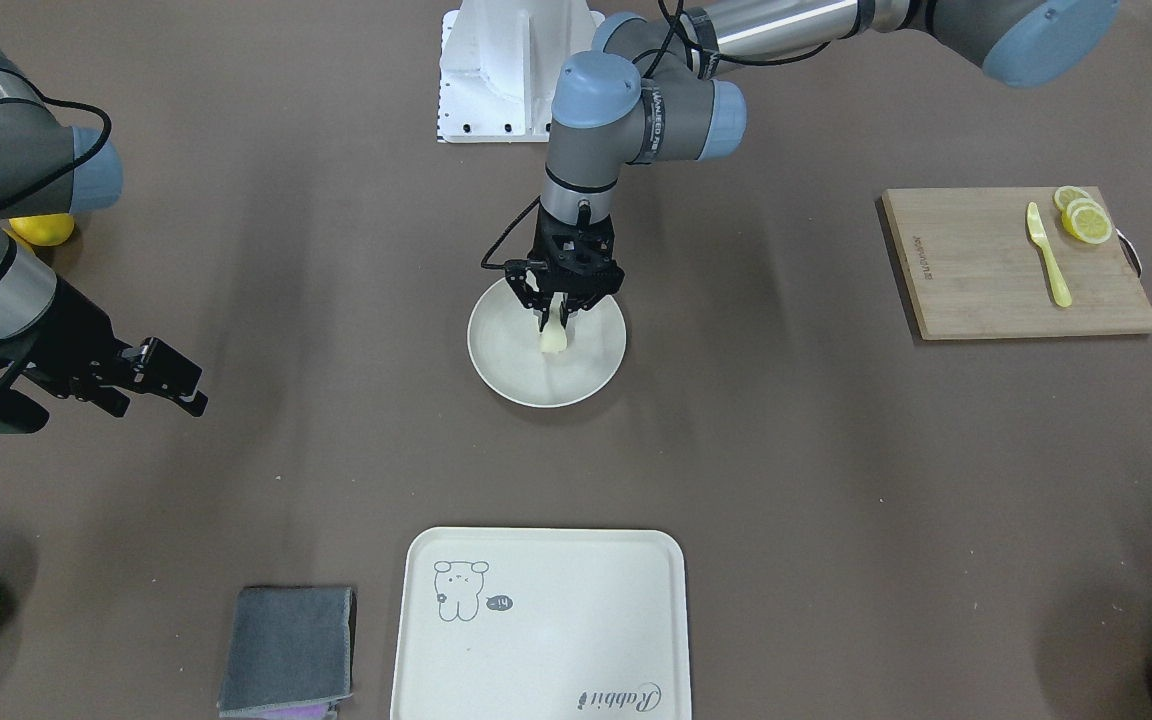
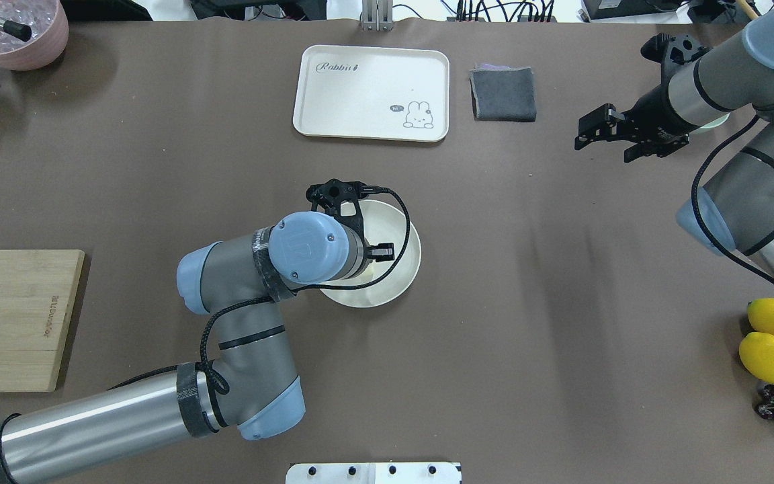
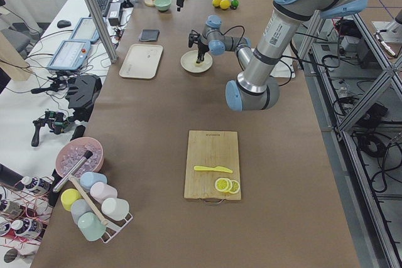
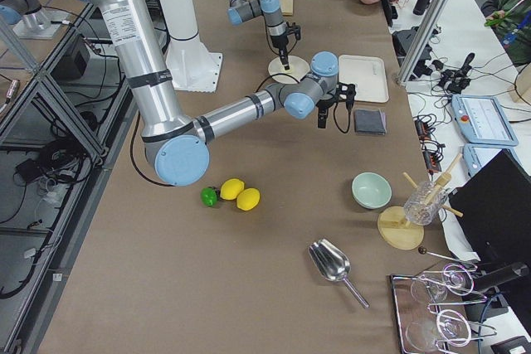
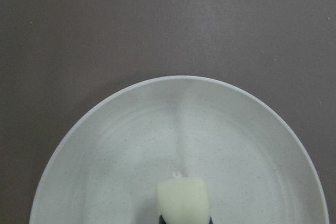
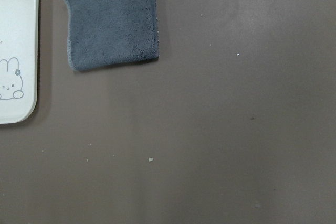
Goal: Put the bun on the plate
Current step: 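Lower the bun onto the plate and open the left gripper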
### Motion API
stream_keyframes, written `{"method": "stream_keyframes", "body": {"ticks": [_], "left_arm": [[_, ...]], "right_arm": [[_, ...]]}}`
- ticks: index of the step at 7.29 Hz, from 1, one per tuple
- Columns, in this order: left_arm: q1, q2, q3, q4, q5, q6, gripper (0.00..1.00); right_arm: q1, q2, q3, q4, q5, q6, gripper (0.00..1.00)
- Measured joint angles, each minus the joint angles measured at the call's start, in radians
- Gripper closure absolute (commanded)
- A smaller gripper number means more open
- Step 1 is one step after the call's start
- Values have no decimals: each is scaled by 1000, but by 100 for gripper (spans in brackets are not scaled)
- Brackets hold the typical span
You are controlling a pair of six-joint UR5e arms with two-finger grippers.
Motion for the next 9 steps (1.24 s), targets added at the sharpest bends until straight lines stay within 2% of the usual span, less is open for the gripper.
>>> {"method": "stream_keyframes", "body": {"ticks": [2,3,4,6,7,9], "left_arm": [[1,-5,-1,1,0,0,9],[1,-7,-10,4,0,0,3],[-9,-8,-29,20,-2,4,2],[-104,12,-117,136,-8,110,2],[-171,46,-152,166,-10,182,2],[-296,136,-173,111,-12,264,2]], "right_arm": [[1,-1,0,0,1,1,0],[1,-3,0,0,1,1,0],[2,-4,1,0,3,0,0],[12,-26,0,-1,21,-23,0],[33,-58,-2,-3,29,-82,0],[130,-139,-22,-54,56,-321,0]]}}
